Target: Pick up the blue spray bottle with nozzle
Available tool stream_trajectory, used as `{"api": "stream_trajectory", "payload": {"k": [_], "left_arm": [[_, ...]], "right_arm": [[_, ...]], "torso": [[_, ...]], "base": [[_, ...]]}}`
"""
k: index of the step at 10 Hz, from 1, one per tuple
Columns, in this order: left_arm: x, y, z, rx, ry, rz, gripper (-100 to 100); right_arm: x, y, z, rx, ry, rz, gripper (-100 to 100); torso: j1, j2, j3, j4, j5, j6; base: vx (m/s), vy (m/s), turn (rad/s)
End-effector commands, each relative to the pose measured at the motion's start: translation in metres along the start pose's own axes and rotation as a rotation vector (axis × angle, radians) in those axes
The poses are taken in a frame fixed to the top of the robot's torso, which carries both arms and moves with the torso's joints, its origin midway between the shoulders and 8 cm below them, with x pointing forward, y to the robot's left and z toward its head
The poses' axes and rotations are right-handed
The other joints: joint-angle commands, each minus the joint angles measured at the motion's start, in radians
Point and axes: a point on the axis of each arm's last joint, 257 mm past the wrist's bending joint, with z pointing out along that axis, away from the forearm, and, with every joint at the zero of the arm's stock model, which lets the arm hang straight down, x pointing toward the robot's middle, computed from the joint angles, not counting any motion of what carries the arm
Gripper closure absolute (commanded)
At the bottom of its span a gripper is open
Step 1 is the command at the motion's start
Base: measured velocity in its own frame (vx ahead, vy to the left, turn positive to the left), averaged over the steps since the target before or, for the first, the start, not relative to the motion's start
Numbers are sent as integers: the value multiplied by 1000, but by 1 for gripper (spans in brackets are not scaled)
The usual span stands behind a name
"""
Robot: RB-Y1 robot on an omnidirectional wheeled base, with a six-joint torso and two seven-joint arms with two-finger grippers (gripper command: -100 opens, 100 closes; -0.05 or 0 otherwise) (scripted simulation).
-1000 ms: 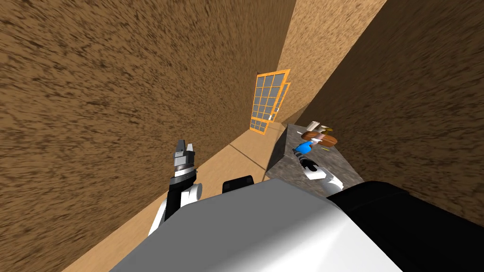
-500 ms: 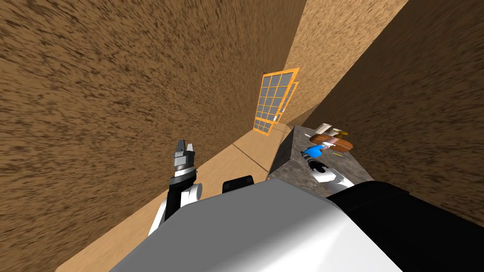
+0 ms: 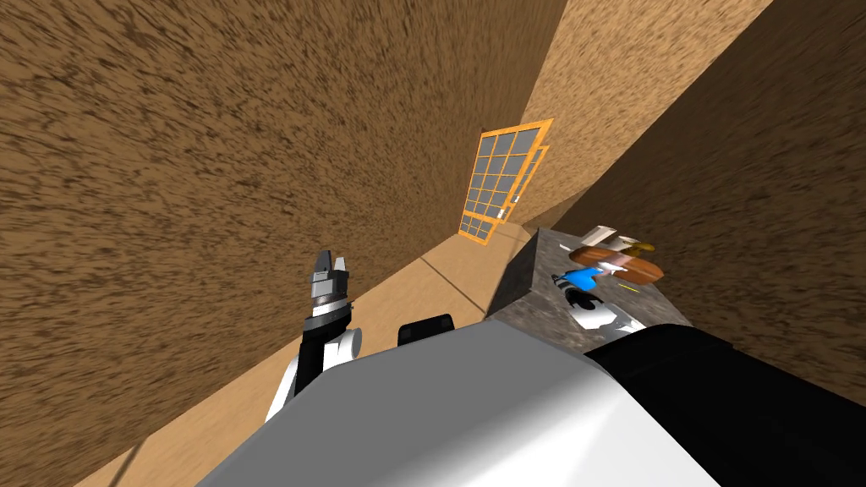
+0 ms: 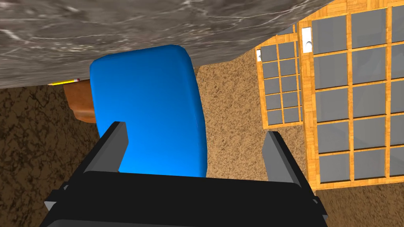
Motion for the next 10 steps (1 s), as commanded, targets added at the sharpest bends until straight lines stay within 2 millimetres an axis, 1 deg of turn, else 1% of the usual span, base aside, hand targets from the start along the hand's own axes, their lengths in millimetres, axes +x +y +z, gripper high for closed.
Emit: {"api": "stream_trajectory", "payload": {"k": [1,2,3,4,5,6,7,8,9,10], "left_arm": [[0,0,0,0,0,0,0],[0,0,0,0,0,0,0],[0,0,0,0,0,0,0],[0,0,0,0,0,0,0],[0,0,0,0,0,0,0],[0,0,0,0,0,0,0],[0,0,0,0,0,0,0],[0,0,0,0,0,0,0],[0,0,0,0,0,0,0],[0,0,0,0,0,0,0]], "right_arm": [[1,-11,3,27,4,-4,-100],[-17,-32,5,79,-12,-26,-100],[-12,-48,2,110,-1,-25,-100],[-29,-68,2,162,-15,-44,-100],[-26,-76,0,178,-10,-43,-100],[-40,-102,-3,242,-17,-58,-100],[-40,-102,-3,242,-17,-58,-100],[-56,-116,-5,281,-31,-72,-100],[-67,-140,-12,342,-35,-81,-100],[-77,-113,-4,285,-55,-91,-100]], "torso": [[0,0,0,0,0,0],[-1,1,1,0,0,0],[-1,1,1,0,0,-1],[-1,1,0,0,0,0],[0,0,0,0,0,0],[-1,0,0,0,0,0],[0,0,0,0,0,0],[0,1,0,0,0,0],[0,0,0,0,0,0],[1,0,0,0,0,0]], "base": [[4,18,-39],[16,33,199],[21,28,117],[28,40,150],[26,34,90],[27,40,160],[23,33,83],[28,40,154],[40,48,224],[30,30,65]]}}
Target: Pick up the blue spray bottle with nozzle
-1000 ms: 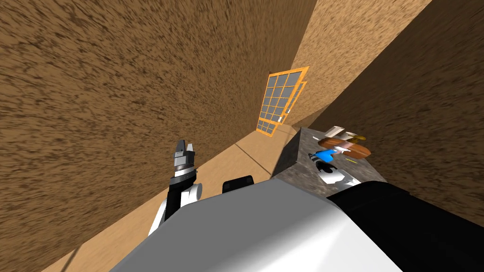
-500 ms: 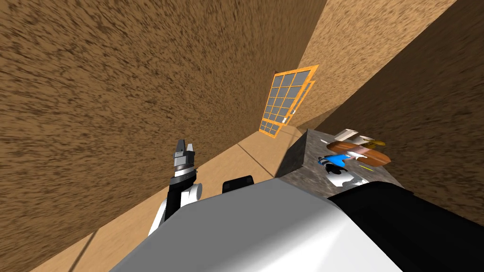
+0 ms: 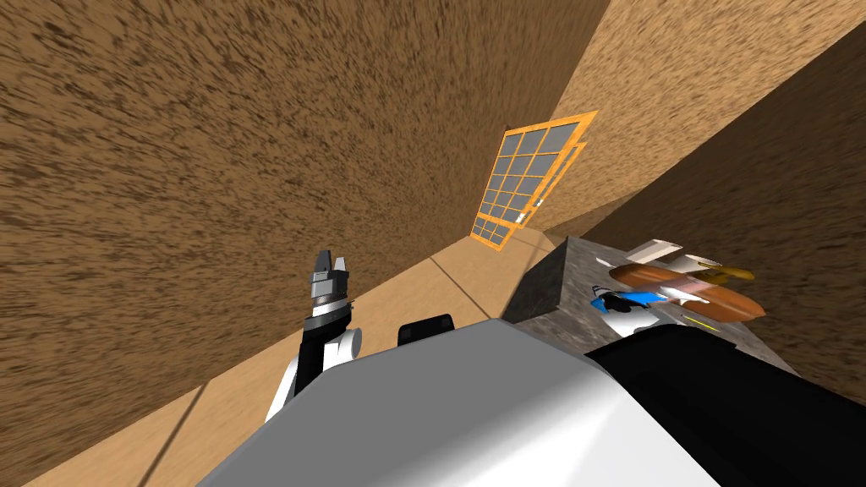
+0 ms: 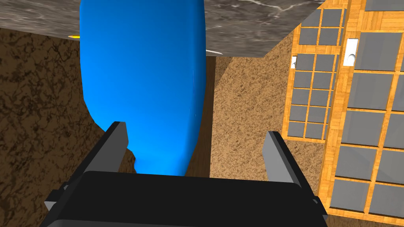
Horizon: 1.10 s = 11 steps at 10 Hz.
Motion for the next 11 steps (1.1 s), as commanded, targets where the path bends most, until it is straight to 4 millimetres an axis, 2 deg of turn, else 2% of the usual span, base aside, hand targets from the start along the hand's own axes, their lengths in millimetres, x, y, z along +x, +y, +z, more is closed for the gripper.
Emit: {"api": "stream_trajectory", "payload": {"k": [1,3,4,5,6,7,8,10,11], "left_arm": [[0,0,0,0,0,0,0],[0,0,0,0,0,0,0],[0,0,0,0,0,0,0],[0,0,0,0,0,0,0],[0,0,0,0,0,0,0],[0,0,0,0,0,0,0],[0,0,0,0,0,0,0],[0,0,0,0,0,0,0],[0,0,0,0,0,0,0]], "right_arm": [[-3,-1,3,3,-4,0,-100],[8,-26,2,52,16,0,-100],[-6,-37,3,84,4,-8,-100],[-3,-42,3,94,9,-8,-100],[-9,-66,1,150,10,-14,-100],[-11,-62,2,142,7,-14,-100],[-17,-82,-1,189,8,-19,-100],[-16,-84,-1,193,10,-19,-100],[-22,-99,-3,231,9,-23,-100]], "torso": [[0,0,0,0,0,0],[-2,2,1,0,-1,1],[-3,3,2,1,-1,1],[-2,2,1,1,-1,0],[-1,1,1,0,-1,1],[-1,1,1,0,0,1],[-1,1,1,0,0,0],[-1,1,1,0,0,1],[-2,2,1,1,-1,1]], "base": [[13,11,-8],[-1,-3,-7],[11,16,159],[19,17,76],[29,28,92],[20,21,52],[21,24,112],[13,12,33],[10,13,95]]}}
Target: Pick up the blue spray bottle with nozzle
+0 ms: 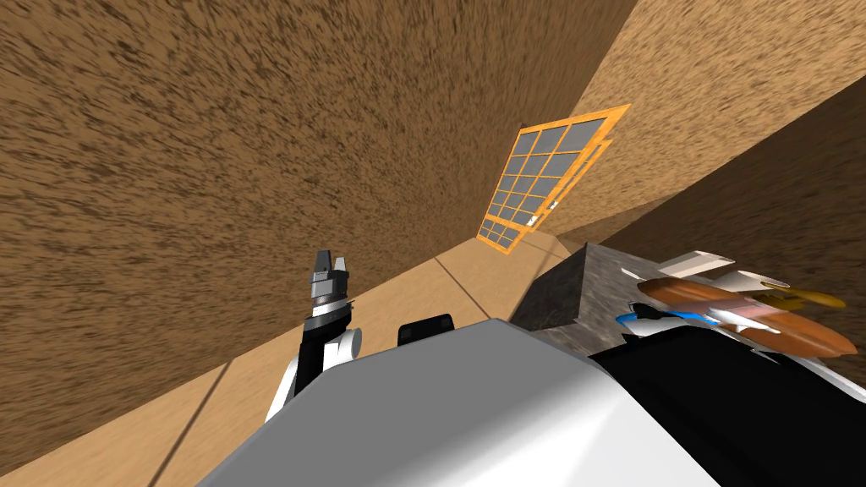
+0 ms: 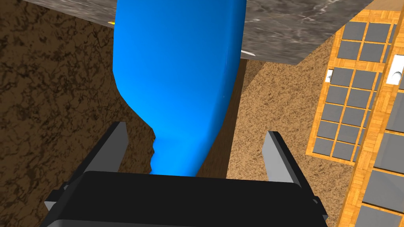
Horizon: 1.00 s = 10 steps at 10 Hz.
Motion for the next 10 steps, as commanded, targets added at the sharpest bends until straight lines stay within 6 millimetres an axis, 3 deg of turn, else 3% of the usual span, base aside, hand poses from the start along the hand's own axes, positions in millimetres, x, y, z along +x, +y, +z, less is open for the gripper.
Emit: {"api": "stream_trajectory", "payload": {"k": [1,2,3,5,6,9,10], "left_arm": [[0,0,0,0,0,0,0],[0,0,0,0,0,0,0],[0,0,0,0,0,0,0],[0,0,0,0,0,0,0],[0,0,0,0,0,0,0],[0,0,0,0,0,0,0],[0,0,0,0,0,0,0]], "right_arm": [[-2,-7,-1,14,-2,-4,-100],[-2,-7,-1,14,-2,-4,-100],[-12,-32,-1,75,-3,-9,-100],[-12,-32,-1,75,-3,-9,-100],[-18,-48,-2,115,-3,-12,-100],[-20,-53,-2,126,-3,-13,-100],[-23,-46,-2,112,-10,-13,-100]], "torso": [[0,0,0,0,0,0],[0,0,0,0,0,1],[0,1,0,0,0,1],[0,-1,0,0,0,1],[0,0,0,0,0,1],[-1,1,0,0,0,1],[-1,1,1,0,0,1]], "base": [[11,9,63],[6,3,-12],[19,14,134],[18,7,51],[12,-3,82],[4,-8,22],[-3,-11,6]]}}
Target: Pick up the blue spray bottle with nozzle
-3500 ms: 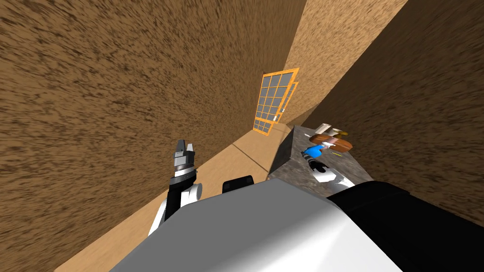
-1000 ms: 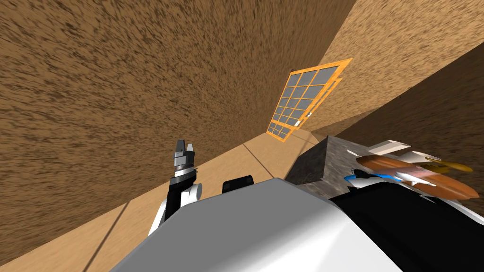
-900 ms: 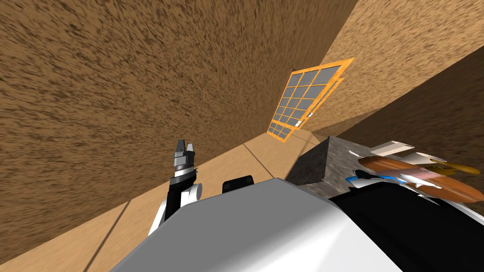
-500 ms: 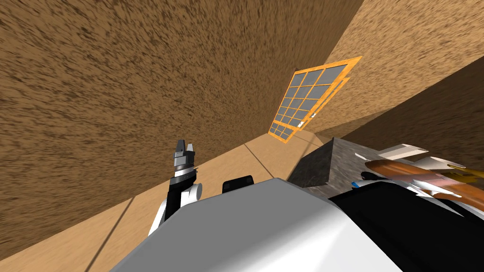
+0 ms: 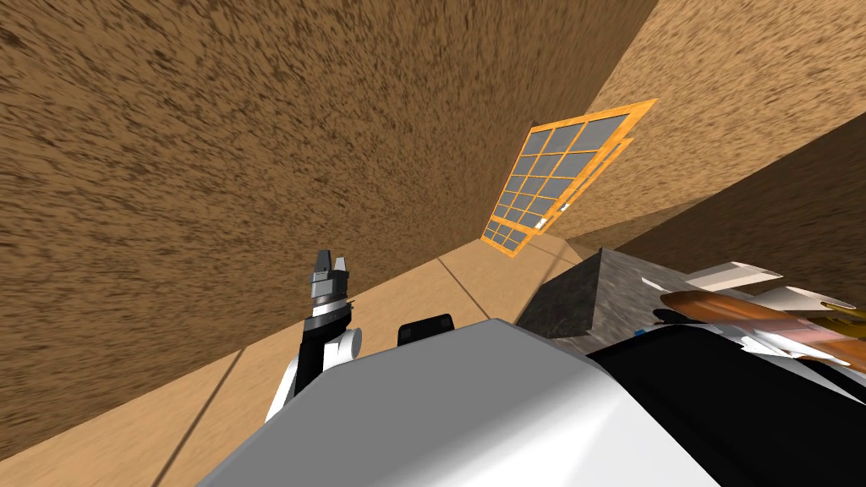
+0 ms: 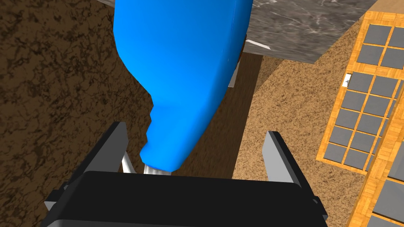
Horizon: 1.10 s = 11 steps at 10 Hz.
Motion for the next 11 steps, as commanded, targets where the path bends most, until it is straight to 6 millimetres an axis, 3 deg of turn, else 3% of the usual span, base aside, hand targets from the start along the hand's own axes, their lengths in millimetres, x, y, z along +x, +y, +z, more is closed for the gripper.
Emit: {"api": "stream_trajectory", "payload": {"k": [1,3,4,5,7,8,9,10,11], "left_arm": [[0,0,0,0,0,0,0],[0,0,0,0,0,0,0],[0,0,0,0,0,0,0],[0,0,0,0,0,0,0],[0,0,0,0,0,0,0],[0,0,0,0,0,0,0],[0,0,0,0,0,0,0],[0,0,0,0,0,0,0],[0,0,0,0,0,0,0]], "right_arm": [[1,-4,1,7,3,0,-100],[1,-4,1,7,3,0,-100],[1,-4,1,7,3,0,0],[3,11,0,-9,4,-6,-100],[6,5,0,3,11,-7,-100],[5,25,-2,-23,5,-12,-100],[11,14,-1,-2,17,-13,-100],[5,25,-2,-23,5,-12,-100],[10,17,-1,-7,15,-13,-100]], "torso": [[0,0,0,0,0,0],[0,0,0,0,0,0],[1,0,0,0,0,0],[1,0,0,0,0,0],[0,0,0,0,0,0],[0,0,0,0,0,0],[0,0,0,0,0,0],[0,0,0,0,0,0],[0,0,0,0,0,0]], "base": [[-3,-7,6],[0,0,0],[0,0,0],[-2,-17,-80],[0,-13,-23],[-2,-17,-100],[0,-15,-39],[0,-6,1],[0,-2,16]]}}
